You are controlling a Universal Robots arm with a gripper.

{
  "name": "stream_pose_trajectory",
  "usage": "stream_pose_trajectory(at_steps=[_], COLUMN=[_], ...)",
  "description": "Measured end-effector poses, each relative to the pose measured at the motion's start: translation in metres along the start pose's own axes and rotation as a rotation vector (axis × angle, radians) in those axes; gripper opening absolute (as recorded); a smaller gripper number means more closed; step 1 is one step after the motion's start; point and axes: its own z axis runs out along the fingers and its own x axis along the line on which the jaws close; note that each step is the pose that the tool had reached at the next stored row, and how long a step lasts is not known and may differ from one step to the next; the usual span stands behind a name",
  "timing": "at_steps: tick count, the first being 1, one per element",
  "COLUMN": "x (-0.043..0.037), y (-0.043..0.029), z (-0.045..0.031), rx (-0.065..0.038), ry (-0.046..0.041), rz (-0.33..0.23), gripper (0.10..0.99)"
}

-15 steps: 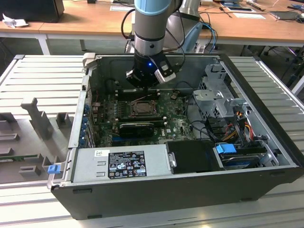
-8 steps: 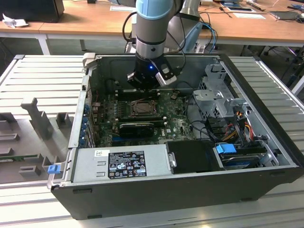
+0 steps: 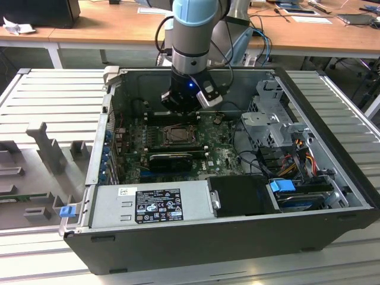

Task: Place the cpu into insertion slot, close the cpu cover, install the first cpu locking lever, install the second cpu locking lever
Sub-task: 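Install the first cpu locking lever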

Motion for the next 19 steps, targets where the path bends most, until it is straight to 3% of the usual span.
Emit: stream_pose_trajectory(at_steps=[5,19], x=[-0.0005,-0.0004], y=[-0.0005,-0.0049], z=[0.0042,0.0053], rx=[0.001,0.001], ry=[0.0001,0.0000], rz=[0.000,0.000], gripper=[0.106,0.106])
